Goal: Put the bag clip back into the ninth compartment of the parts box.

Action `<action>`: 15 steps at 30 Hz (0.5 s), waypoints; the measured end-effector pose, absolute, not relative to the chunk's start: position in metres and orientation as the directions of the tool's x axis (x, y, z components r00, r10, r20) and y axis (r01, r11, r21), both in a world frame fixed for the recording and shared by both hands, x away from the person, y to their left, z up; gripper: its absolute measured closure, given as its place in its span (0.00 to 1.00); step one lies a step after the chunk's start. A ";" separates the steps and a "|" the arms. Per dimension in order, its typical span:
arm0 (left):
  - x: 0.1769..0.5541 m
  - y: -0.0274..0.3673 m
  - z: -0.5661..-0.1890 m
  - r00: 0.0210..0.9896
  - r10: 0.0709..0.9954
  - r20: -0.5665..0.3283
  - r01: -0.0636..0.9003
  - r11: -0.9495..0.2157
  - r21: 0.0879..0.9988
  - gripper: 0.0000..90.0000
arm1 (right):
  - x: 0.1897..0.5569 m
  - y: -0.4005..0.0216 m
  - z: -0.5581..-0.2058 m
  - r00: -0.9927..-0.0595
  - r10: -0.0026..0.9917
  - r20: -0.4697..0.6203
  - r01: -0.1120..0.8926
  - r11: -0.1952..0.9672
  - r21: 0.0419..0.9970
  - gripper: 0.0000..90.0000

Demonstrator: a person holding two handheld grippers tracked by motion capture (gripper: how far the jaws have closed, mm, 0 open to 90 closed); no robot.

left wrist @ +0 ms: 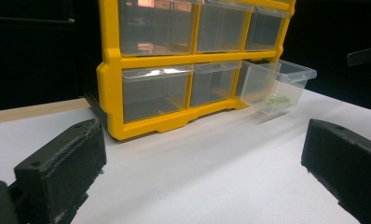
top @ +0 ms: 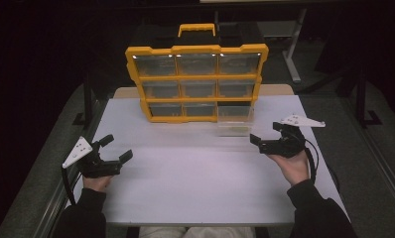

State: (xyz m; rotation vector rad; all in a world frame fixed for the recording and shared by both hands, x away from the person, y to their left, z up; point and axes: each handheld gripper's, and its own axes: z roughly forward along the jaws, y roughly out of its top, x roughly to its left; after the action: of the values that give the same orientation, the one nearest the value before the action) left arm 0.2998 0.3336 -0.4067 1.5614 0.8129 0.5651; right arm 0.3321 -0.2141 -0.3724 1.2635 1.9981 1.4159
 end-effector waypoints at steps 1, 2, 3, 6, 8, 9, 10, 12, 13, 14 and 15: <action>0.300 0.333 -0.407 0.634 0.767 -0.095 0.180 -0.027 0.983 0.00 | 0.331 -0.214 -0.374 -0.525 0.832 0.180 0.448 0.090 0.890 0.00; 0.300 0.333 -0.407 0.635 0.766 -0.095 0.180 -0.027 0.983 0.00 | 0.330 -0.214 -0.376 -0.522 0.835 0.176 0.451 0.095 0.887 0.00; 0.300 0.333 -0.407 0.635 0.767 -0.096 0.181 -0.027 0.983 0.00 | 0.329 -0.214 -0.379 -0.522 0.835 0.177 0.455 0.096 0.885 0.00; 0.300 0.333 -0.407 0.634 0.767 -0.094 0.180 -0.028 0.983 0.00 | 0.327 -0.215 -0.387 -0.519 0.835 0.180 0.460 0.096 0.883 0.00; 0.300 0.333 -0.407 0.633 0.768 -0.094 0.180 -0.028 0.983 0.00 | 0.325 -0.217 -0.391 -0.517 0.836 0.185 0.457 0.086 0.885 0.00; 0.300 0.333 -0.407 0.633 0.768 -0.094 0.180 -0.028 0.983 0.00 | 0.323 -0.219 -0.392 -0.516 0.835 0.189 0.453 0.079 0.888 0.00; 0.300 0.333 -0.407 0.633 0.769 -0.095 0.180 -0.027 0.983 0.00 | 0.322 -0.220 -0.394 -0.515 0.836 0.190 0.451 0.076 0.889 0.00; 0.300 0.333 -0.407 0.633 0.768 -0.095 0.180 -0.027 0.983 0.00 | 0.321 -0.221 -0.395 -0.517 0.834 0.190 0.447 0.075 0.891 0.00; 0.300 0.333 -0.407 0.634 0.768 -0.094 0.180 -0.028 0.983 0.00 | 0.320 -0.222 -0.396 -0.520 0.833 0.188 0.443 0.075 0.894 0.00; 0.300 0.333 -0.407 0.634 0.768 -0.093 0.179 -0.029 0.983 0.00 | 0.317 -0.223 -0.397 -0.524 0.832 0.181 0.431 0.075 0.899 0.00; 0.300 0.333 -0.407 0.634 0.768 -0.092 0.179 -0.029 0.983 0.00 | 0.316 -0.223 -0.397 -0.528 0.831 0.175 0.418 0.075 0.906 0.00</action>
State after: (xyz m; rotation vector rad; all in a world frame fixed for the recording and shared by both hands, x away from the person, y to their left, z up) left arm 0.2995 0.3326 -0.4069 1.5619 0.8131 0.5672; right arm 0.3158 -0.2233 -0.3974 1.2374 1.9710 1.4436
